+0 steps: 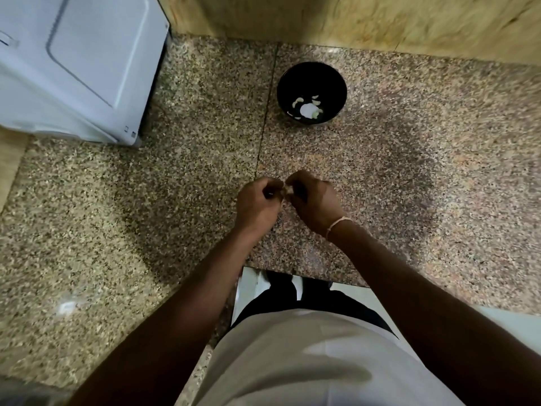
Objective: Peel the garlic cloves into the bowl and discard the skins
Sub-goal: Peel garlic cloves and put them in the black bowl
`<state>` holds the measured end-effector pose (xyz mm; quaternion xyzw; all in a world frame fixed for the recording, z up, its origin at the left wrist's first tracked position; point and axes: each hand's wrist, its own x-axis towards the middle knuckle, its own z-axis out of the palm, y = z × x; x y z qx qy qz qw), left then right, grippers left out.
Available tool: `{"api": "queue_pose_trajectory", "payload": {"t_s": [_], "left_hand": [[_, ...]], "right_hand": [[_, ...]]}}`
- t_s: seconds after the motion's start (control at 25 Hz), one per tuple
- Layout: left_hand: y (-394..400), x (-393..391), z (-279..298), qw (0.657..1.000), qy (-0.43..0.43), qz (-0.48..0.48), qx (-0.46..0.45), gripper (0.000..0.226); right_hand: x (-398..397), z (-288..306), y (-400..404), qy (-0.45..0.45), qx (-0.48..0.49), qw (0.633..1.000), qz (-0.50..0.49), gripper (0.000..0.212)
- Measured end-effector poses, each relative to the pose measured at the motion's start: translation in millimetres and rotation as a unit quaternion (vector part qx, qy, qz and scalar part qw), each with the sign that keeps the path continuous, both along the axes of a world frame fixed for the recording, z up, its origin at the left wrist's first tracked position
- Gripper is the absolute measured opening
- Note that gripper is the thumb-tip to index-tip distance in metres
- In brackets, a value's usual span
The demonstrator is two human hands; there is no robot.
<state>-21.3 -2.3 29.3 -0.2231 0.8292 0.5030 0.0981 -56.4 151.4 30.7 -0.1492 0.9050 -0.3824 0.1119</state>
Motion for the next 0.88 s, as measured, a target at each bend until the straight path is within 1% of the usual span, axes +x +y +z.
{"api": "queue_pose_trajectory", "payload": {"t_s": [0.12,0.24,0.36,0.52,0.6,0.76,0.88], "left_hand": [[9,-10,31,0.996,0.059,0.013,0.059,0.016],[23,-17,69,0.983,0.132,0.02,0.124,0.015],[49,-17,107,0.966,0.194,0.011,0.169,0.014],[91,-12,151,0.942,0.257,-0.015,0.215,0.019],[105,-8,165,0.934,0.278,-0.015,0.222,0.02],[129,3,188,0.924,0.302,-0.002,0.237,0.02],[136,11,204,0.918,0.309,0.012,0.248,0.022]], "right_hand": [[-5,32,16,0.041,-0.042,0.997,-0.042,0.023],[-11,70,35,0.074,-0.098,0.99,-0.069,0.028],[-11,111,59,0.121,-0.141,0.979,-0.089,0.026],[2,155,96,0.152,-0.207,0.959,-0.118,0.022],[10,171,111,0.173,-0.231,0.952,-0.104,0.025],[21,195,139,0.224,-0.236,0.943,-0.072,0.028],[26,205,142,0.204,-0.282,0.935,-0.075,0.027]]}}
